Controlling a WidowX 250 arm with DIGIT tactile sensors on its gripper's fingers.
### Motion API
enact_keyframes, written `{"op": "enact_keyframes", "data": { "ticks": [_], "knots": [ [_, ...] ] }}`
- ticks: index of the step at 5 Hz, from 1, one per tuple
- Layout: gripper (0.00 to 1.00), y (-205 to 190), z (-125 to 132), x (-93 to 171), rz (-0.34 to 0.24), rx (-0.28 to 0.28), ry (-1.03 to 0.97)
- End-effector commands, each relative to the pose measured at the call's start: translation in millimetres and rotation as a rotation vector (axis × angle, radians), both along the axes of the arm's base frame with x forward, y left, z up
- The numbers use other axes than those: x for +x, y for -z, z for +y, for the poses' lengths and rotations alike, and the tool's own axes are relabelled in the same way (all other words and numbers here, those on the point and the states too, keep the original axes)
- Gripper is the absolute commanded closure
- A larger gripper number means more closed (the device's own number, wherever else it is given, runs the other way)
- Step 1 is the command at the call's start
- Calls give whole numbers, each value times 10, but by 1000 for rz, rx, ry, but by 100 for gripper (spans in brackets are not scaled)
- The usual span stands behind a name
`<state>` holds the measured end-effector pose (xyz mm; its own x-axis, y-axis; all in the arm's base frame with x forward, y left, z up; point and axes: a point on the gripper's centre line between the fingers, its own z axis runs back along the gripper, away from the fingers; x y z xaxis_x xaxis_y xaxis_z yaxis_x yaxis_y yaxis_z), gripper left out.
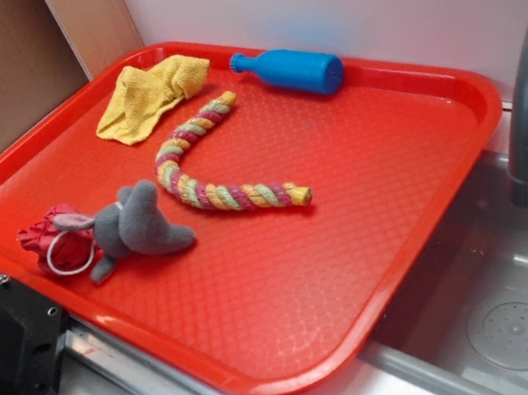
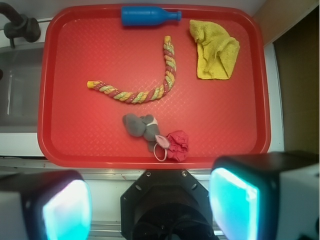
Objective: Grab the gray animal.
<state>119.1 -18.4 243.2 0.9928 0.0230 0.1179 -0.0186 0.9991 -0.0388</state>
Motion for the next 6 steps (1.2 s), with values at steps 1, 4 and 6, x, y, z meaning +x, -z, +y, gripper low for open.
{"op": "enact_keyframes", "data": {
  "ticks": [1,4,6],
  "knots": [
    [0,0,0,0,0,0,0],
    [0,464,75,84,-176,119,399],
    [0,993,57,301,-191,189,525]
  ]
}}
